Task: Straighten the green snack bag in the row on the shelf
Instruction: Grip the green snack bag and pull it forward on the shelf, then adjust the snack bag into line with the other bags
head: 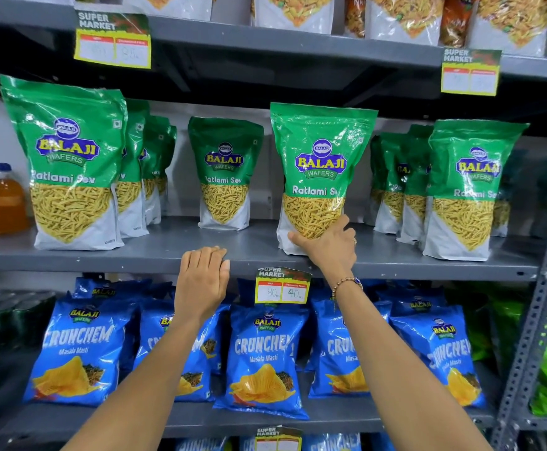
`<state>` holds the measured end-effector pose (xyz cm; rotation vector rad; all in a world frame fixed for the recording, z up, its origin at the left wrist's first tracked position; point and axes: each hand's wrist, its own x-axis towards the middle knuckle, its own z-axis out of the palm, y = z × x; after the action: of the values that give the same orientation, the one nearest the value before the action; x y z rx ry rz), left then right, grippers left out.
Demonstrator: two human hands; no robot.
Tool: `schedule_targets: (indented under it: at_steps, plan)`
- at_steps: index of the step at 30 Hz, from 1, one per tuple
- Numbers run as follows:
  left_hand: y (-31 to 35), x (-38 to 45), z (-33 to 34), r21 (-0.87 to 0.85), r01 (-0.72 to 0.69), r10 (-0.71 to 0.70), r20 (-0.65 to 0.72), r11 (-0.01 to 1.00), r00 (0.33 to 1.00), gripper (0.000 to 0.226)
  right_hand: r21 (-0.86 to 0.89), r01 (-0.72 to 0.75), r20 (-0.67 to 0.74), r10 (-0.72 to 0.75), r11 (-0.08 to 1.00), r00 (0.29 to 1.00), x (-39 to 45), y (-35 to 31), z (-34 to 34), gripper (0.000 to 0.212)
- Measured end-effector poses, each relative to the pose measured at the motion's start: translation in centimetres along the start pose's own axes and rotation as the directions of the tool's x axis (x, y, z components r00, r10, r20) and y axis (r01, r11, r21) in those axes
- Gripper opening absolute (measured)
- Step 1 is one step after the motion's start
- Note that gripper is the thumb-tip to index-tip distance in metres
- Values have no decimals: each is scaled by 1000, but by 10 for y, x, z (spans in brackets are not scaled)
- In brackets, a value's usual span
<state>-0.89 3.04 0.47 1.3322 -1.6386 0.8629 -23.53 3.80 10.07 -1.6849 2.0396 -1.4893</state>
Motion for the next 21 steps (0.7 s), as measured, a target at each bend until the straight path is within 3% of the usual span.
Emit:
schedule_targets:
  at_steps: [6,8,11,13,14,16,21]
  plan:
    - [-8,2,-8,-28,-49,51,44,998,998,40,11,15,19,-15,1000,1000,-4,3,3,116]
    - [-21,2,-14,-26,-116,118,79,993,990,45,-33,71,-76,-73,997,994,-11,-2,7,112]
    - [-49,4,-25,-22,-72,74,105,997,992,44,58,304,-310,-273,951,911,-25,-24,14,70]
    - [-81,-2,-33,26,-8,5,110,1000,994,45,88,509,-372,-446,857,814,-36,-50,26,37]
    - [-98,-5,-38,42,2,-6,102,999,995,47,88,579,-341,-522,811,782,-41,-64,34,25]
    - [-125,-10,-47,41,18,-21,74,999,997,52,116,612,-174,-591,782,788,-43,-88,56,17]
    - [-140,-15,-45,13,7,-7,-15,1000,1000,53,132,370,141,-387,920,911,-11,-133,130,35]
